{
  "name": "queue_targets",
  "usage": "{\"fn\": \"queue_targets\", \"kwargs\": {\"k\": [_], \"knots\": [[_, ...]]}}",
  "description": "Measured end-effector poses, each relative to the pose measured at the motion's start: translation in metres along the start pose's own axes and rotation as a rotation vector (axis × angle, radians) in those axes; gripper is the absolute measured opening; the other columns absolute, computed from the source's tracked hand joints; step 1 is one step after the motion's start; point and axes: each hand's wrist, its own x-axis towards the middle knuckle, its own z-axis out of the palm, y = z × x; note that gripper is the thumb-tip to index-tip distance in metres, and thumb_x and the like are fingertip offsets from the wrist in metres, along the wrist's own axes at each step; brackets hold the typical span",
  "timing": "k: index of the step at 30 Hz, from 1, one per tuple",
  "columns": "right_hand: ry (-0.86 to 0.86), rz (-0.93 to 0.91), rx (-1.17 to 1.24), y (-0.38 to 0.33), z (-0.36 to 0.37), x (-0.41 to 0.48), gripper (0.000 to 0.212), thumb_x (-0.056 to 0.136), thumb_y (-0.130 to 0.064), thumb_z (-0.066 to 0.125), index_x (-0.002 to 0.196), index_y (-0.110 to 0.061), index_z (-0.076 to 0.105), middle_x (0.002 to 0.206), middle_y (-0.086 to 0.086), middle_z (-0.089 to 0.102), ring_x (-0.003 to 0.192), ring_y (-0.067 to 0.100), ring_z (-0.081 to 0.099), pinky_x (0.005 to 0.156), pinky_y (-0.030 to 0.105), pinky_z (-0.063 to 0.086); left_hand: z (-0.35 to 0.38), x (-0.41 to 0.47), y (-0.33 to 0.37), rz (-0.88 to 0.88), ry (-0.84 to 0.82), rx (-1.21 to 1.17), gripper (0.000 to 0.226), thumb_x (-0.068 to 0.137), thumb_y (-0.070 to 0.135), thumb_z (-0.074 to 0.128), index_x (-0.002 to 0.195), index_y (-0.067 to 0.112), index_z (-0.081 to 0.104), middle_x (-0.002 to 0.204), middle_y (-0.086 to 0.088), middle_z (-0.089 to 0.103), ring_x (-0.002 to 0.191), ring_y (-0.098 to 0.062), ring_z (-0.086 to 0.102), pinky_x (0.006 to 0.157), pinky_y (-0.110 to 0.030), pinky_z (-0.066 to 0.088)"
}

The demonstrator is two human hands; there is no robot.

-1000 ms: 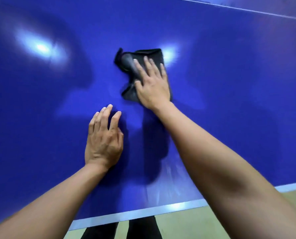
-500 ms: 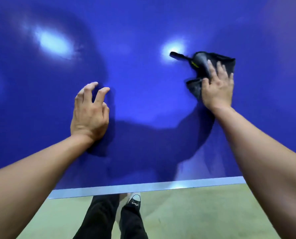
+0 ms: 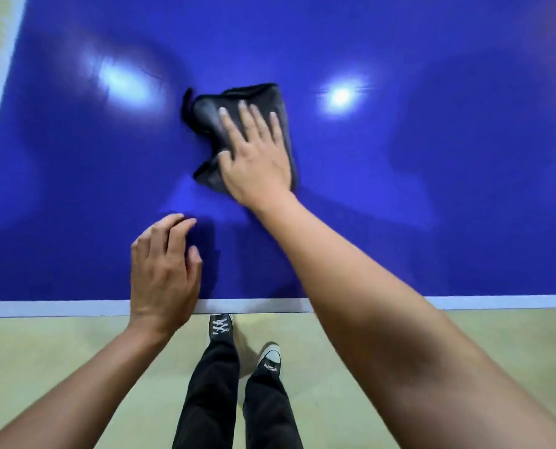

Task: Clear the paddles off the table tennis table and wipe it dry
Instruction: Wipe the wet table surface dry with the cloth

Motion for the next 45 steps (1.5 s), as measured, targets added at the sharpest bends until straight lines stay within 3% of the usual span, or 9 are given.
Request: {"fn": "queue_targets", "kwargs": {"k": [3,6,14,17,23,28,35,40,45], "knots": [[-0.080,-0.142,0.030,-0.044,0.007,-0.019,0.066,0.096,-0.043,0.038,0.160,-0.030,0.028,0.168,0.003,0.023,0.155,0.017,0.017,0.126,0.042,0.002,-0.004,-0.043,-0.006,-0.024,-0.040,0.032,0.046,0.096,0.018,0.042,0.138,0.005,0.052,0.148,-0.017,0.046,0.135,-0.042,0.044,0.112,-0.052,0.033],[-0.014,-0.103,0.060,0.007,0.002,-0.042,0.066,0.090,-0.041,0.041,0.155,-0.031,0.040,0.164,0.002,0.034,0.152,0.017,0.028,0.126,0.041,0.011,-0.002,-0.053,-0.007,-0.005,-0.049,0.052,0.048,0.098,0.020,0.039,0.143,0.005,0.048,0.152,-0.018,0.041,0.141,-0.042,0.038,0.116,-0.053,0.030],[0.084,0.679,0.013,0.221,-0.050,-0.166,0.077,0.087,-0.048,0.020,0.160,-0.027,0.029,0.167,0.009,0.025,0.155,0.023,0.020,0.126,0.048,0.008,0.006,-0.054,-0.012,0.016,-0.007,0.101,0.044,0.101,0.017,0.038,0.142,0.004,0.047,0.150,-0.021,0.042,0.139,-0.044,0.038,0.118,-0.052,0.027],[0.142,0.764,0.017,0.161,-0.039,-0.170,0.075,0.089,-0.045,0.025,0.160,-0.023,0.029,0.167,0.012,0.024,0.155,0.026,0.021,0.125,0.052,0.009,0.005,-0.053,-0.014,0.011,-0.027,0.109,0.043,0.102,0.018,0.037,0.142,0.005,0.046,0.150,-0.021,0.041,0.140,-0.043,0.036,0.118,-0.051,0.026],[0.014,0.180,0.111,-0.044,-0.006,-0.187,0.073,0.088,-0.040,0.034,0.159,-0.023,0.034,0.166,0.011,0.026,0.155,0.024,0.020,0.126,0.049,0.007,-0.005,-0.048,-0.013,-0.015,-0.078,0.069,0.043,0.102,0.022,0.037,0.141,0.007,0.047,0.151,-0.021,0.040,0.137,-0.043,0.037,0.115,-0.051,0.027],[0.003,-0.010,0.165,-0.014,-0.011,-0.197,0.066,0.090,-0.034,0.043,0.155,-0.025,0.042,0.163,0.007,0.035,0.152,0.021,0.028,0.126,0.046,0.013,-0.019,-0.037,-0.014,-0.005,-0.174,0.056,0.044,0.097,0.017,0.040,0.138,0.006,0.052,0.146,-0.022,0.044,0.129,-0.046,0.044,0.110,-0.054,0.034],[0.136,0.502,0.041,0.173,-0.038,-0.242,0.065,0.093,-0.034,0.038,0.157,-0.024,0.037,0.163,0.011,0.034,0.151,0.027,0.029,0.125,0.051,0.016,-0.021,-0.045,-0.010,-0.047,-0.188,0.064,0.046,0.098,0.017,0.038,0.141,0.007,0.051,0.148,-0.020,0.043,0.134,-0.040,0.042,0.115,-0.050,0.033],[0.244,0.861,0.037,0.127,-0.022,-0.216,0.066,0.093,-0.035,0.040,0.157,-0.020,0.036,0.163,0.016,0.032,0.152,0.031,0.027,0.124,0.055,0.013,-0.027,-0.037,-0.014,-0.070,-0.202,-0.012,0.046,0.092,0.012,0.042,0.136,0.010,0.056,0.146,-0.016,0.048,0.132,-0.036,0.046,0.111,-0.047,0.037],[0.227,0.771,0.025,0.048,-0.004,-0.179,0.067,0.094,-0.034,0.041,0.158,-0.018,0.033,0.164,0.018,0.030,0.152,0.032,0.026,0.125,0.055,0.012,-0.051,-0.028,-0.073,-0.025,-0.182,-0.020,0.049,0.092,0.012,0.044,0.140,0.009,0.054,0.145,-0.015,0.049,0.130,-0.034,0.048,0.107,-0.044,0.039]]}}
